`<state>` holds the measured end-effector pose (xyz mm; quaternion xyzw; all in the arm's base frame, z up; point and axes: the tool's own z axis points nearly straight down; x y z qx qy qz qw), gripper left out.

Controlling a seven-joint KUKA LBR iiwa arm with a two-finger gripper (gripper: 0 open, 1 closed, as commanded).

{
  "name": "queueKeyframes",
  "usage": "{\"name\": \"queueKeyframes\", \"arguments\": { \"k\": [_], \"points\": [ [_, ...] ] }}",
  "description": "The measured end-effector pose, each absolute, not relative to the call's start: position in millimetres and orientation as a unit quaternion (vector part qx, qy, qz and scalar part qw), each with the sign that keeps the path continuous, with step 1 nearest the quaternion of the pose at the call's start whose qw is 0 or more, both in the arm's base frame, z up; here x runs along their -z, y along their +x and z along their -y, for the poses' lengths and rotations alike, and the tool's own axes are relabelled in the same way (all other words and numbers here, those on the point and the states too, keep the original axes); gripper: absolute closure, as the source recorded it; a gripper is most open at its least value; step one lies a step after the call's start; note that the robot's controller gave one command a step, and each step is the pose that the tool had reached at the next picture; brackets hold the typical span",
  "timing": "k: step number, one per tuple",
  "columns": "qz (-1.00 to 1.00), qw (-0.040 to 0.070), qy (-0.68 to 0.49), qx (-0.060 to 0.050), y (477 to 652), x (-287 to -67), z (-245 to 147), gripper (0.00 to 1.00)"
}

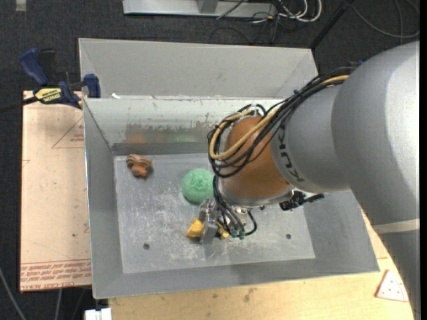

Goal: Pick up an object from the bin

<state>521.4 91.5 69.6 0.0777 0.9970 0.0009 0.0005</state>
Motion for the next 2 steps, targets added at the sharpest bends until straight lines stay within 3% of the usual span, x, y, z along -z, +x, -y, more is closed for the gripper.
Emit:
{"name": "queueKeyframes", "arguments": {
  "k": [1, 2],
  "points": [
    [-0.997, 0.000, 0.078, -0.001, 521.4, -69.6, -91.5, 1.00],
    [-0.997, 0.001, 0.082, -0.001, 532.1, -212.3, -108.2, 1.00]
  ]
}}
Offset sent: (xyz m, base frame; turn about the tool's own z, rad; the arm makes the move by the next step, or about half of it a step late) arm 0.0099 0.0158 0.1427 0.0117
